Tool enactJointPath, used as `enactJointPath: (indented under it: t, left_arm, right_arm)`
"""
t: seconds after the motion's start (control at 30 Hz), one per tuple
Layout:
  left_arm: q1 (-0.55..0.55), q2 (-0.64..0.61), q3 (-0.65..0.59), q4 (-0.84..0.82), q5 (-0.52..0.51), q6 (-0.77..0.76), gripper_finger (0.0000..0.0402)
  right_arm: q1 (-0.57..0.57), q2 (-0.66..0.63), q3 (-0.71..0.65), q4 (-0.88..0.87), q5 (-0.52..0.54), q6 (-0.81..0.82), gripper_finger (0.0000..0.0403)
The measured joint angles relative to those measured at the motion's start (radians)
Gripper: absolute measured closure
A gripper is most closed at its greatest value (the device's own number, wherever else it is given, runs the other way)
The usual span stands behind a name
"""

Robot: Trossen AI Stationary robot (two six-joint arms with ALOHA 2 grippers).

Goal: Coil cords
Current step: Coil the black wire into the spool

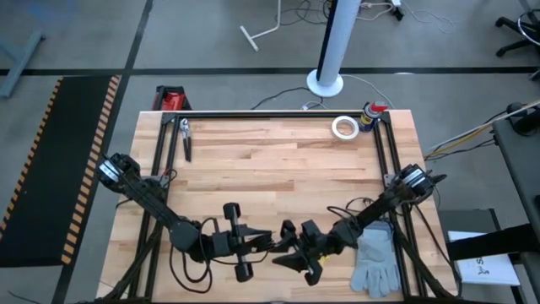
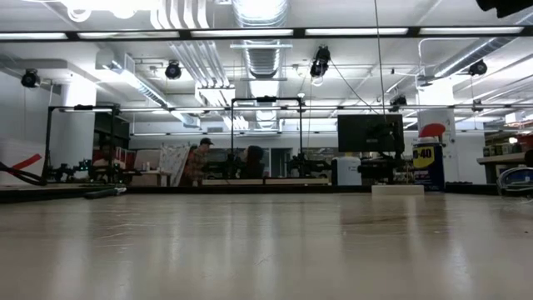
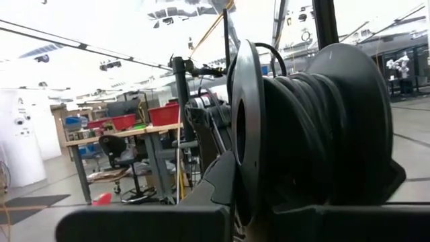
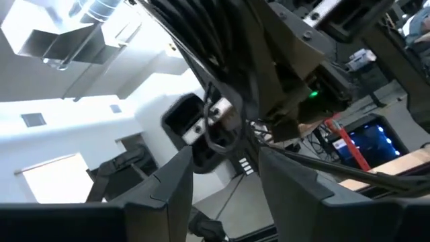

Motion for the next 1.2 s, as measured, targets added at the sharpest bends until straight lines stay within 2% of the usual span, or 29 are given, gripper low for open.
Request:
enactJointPath:
  t: [0.4,0.7,0.83,1.03,1.2]
  left_arm:
    - [0.003,0.003,0.005,-0.007,0.001,0.005,0.0402]
    - [0.010,0.006,0.005,-0.015,0.001,0.004,0.0401]
    - [0.009,0.006,0.005,-0.016,0.001,0.000,0.0401]
    - [0.000,0.006,0.005,-0.017,-0.003,-0.006,0.0402]
    - [-0.005,0.006,0.005,-0.019,-0.018,-0.030,0.0401]
  right_arm:
    - [-0.014,0.000,0.041,-0.031,0.004,-0.004,0.0243]
    - [-0.028,0.000,0.113,-0.171,0.003,-0.033,0.0257]
    - [-0.028,0.000,0.120,-0.188,0.033,-0.064,0.0290]
    - [-0.020,0.000,0.096,-0.198,0.113,-0.132,0.0388]
    - [-0.013,-0.002,0.092,-0.197,0.159,-0.169,0.0391]
